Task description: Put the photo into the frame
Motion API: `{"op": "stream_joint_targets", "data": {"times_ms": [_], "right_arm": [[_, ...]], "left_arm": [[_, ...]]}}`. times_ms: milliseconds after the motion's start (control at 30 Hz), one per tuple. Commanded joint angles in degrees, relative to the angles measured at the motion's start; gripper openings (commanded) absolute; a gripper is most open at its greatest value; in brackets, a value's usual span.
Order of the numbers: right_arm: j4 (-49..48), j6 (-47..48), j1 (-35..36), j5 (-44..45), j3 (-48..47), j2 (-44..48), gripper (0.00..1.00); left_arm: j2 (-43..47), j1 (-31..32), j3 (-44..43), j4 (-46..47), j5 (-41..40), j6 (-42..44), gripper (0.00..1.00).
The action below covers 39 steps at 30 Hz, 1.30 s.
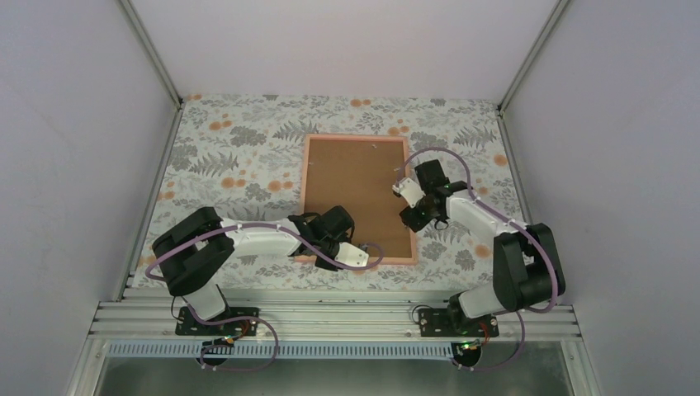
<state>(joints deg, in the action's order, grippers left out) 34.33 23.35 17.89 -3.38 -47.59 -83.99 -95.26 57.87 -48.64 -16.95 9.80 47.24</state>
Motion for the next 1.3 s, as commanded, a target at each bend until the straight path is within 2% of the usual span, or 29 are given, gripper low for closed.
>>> {"op": "stream_joint_targets", "data": {"times_ms": [0, 433, 667, 800, 1267], "right_arm": [[1.5, 5.9, -0.5, -6.0, -2.6, 1.9, 0.6], [12.5, 18.2, -0.5, -16.4, -12.2, -0.7, 0.62], [14.9, 22.3, 0.4, -13.8, -13.0, -3.6, 0.44], [14.7, 22.3, 1.6, -14.7, -10.5, -3.2, 0.43], [6.7, 21.0, 5.6, -3.8, -2.7, -4.3, 0.36]], "left_arm": [[-1.9, 0.1, 1.0, -7.9, 3.3, 2.3, 0.36], [1.3, 0.1, 4.0, -11.5, 3.8, 5.7, 0.36], [0.9, 0.1, 4.0, -11.0, 4.5, 5.4, 0.36], [0.9, 0.1, 4.2, -10.8, 4.6, 5.4, 0.36], [0.9, 0.1, 4.4, -10.8, 4.6, 5.2, 0.36]]}}
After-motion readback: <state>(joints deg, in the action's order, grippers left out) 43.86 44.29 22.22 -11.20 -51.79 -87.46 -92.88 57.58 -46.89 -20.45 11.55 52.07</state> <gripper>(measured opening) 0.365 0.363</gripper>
